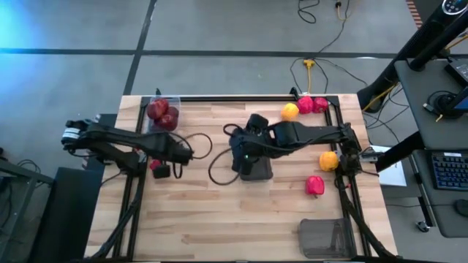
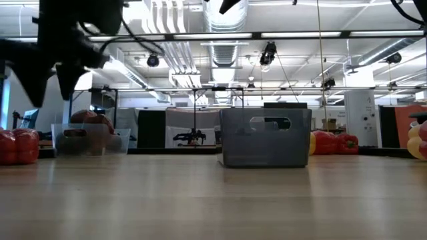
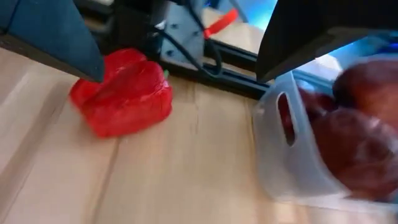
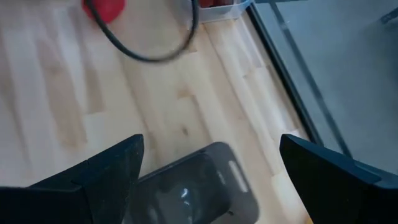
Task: Sort produce into baskets
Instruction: Put the red bell pepper into the top black transparent bin
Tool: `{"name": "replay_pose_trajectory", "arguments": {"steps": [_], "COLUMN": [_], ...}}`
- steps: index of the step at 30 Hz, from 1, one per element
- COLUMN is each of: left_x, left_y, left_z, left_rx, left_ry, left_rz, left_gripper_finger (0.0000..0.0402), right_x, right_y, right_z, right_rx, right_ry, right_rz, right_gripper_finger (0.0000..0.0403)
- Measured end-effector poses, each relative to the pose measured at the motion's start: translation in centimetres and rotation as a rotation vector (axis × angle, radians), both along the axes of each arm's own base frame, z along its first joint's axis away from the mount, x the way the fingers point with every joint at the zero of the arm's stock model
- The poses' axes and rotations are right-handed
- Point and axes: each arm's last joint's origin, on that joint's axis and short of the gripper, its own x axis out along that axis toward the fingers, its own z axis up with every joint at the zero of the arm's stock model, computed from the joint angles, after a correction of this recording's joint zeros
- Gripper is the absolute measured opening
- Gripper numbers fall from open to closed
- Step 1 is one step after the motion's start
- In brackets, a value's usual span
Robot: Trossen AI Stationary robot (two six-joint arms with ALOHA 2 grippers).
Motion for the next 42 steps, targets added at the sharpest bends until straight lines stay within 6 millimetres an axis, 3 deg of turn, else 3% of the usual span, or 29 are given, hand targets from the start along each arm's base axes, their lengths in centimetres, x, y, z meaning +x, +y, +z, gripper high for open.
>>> {"name": "replay_pose_trajectory", "arguments": {"steps": [8,14,20,23,28,34,38,42], "left_x": [-0.3,0.0,0.5,0.9,-0.3,0.4,0.7,1.2], "left_y": [-0.2,-0.6,-0.8,-0.6,-0.4,-0.5,-0.5,-0.4], "left_z": [-4.0,-4.3,-5.5,-7.0,-9.9,-10.8,-11.2,-10.8], "left_rx": [-0.138,-0.247,-0.368,-0.353,-0.38,-0.397,-0.389,-0.318], "left_ry": [0.257,0.252,0.31,0.349,0.492,0.529,0.507,0.459], "left_rz": [-0.156,-0.203,-0.236,-0.298,-0.318,-0.303,-0.304,-0.311], "left_gripper_finger": [0.0393,0.0393,0.0397,0.0397,0.0397,0.0394,0.0367,0.0304], "right_x": [-1.4,-1.8,-1.7,-1.6,-1.5,-1.4,-1.4,-1.4], "right_y": [3.6,5.2,5.5,5.5,5.6,5.6,5.6,5.6], "right_z": [-0.7,-1.4,-2.3,-2.9,-3.6,-4.0,-4.1,-4.1], "right_rx": [0.079,0.09,0.098,0.092,0.085,0.073,0.054,0.05], "right_ry": [0.009,-0.009,-0.001,0.012,0.03,0.041,0.056,0.059], "right_rz": [-0.095,-0.155,-0.189,-0.197,-0.2,-0.196,-0.177,-0.17], "right_gripper_finger": [0.0368,0.0368,0.0368,0.0368,0.0368,0.0368,0.0368,0.0368]}}
